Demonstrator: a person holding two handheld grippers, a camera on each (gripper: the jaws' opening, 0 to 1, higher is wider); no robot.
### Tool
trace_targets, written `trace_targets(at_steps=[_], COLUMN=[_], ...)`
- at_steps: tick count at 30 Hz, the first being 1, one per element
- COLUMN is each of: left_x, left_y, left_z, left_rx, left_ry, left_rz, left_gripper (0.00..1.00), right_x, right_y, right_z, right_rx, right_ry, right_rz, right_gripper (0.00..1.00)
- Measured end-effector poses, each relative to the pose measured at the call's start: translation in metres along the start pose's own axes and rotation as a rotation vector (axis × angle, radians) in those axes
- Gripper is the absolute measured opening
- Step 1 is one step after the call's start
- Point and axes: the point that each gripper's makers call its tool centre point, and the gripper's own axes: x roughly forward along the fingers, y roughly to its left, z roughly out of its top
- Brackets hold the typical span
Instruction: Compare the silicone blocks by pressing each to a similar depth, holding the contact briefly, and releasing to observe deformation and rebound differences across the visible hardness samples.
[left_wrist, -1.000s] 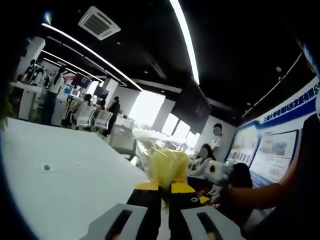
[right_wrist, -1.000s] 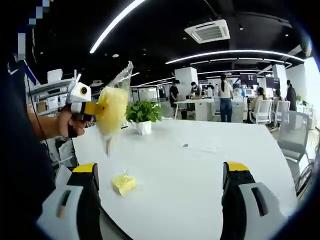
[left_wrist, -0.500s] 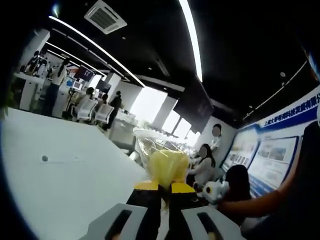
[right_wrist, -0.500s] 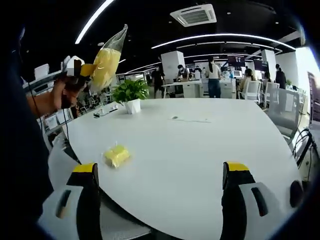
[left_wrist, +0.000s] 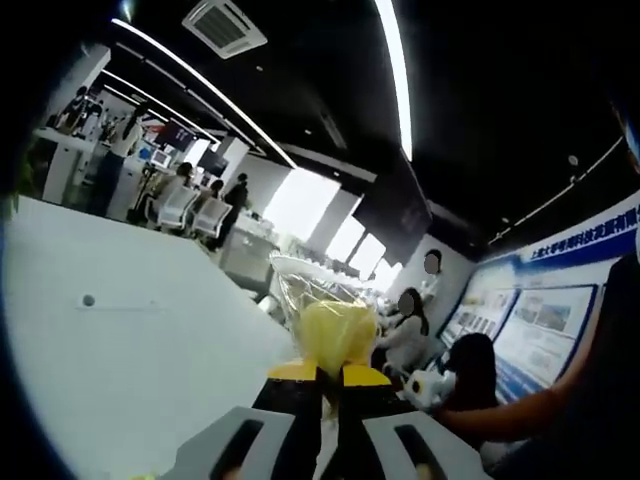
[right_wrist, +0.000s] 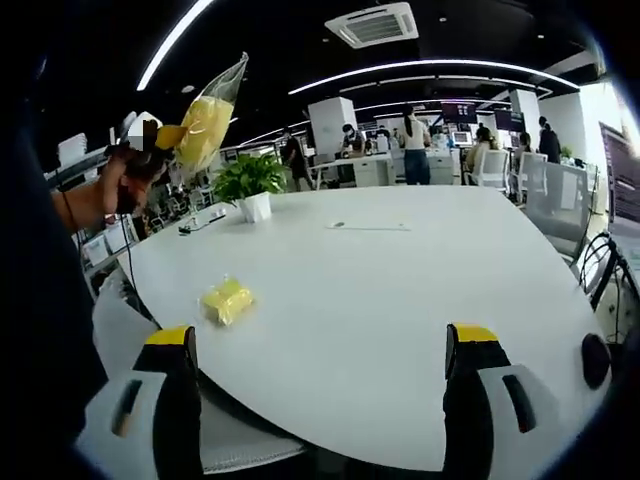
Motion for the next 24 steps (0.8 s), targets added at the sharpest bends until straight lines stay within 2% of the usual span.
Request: trace_targets(at_steps=[5,11,24], left_x=[0.003,0.009,0.018], left_y=[0.002,0.015,0.033], left_z=[-0.004,-0.019,-0.048], left_rx=[-0.040,-0.110,-0.243], left_ry=[0.014,0.059,0.057], left_rz=[-0.006,0.009,0.014], left_gripper=[0.02,0.01,0.01], right_x=[-0.001,-0.005,-0.010], right_y=[-0.001,-0.004,-0.007], right_z=[0.000,-0.002,-0.008], right_rx=[0.005,0.012,0.027], right_ry=[0.001,0.004,0.014], right_rz=[-0.002,-0.013,-0.022], right_gripper=[0.97,0.97,0.97])
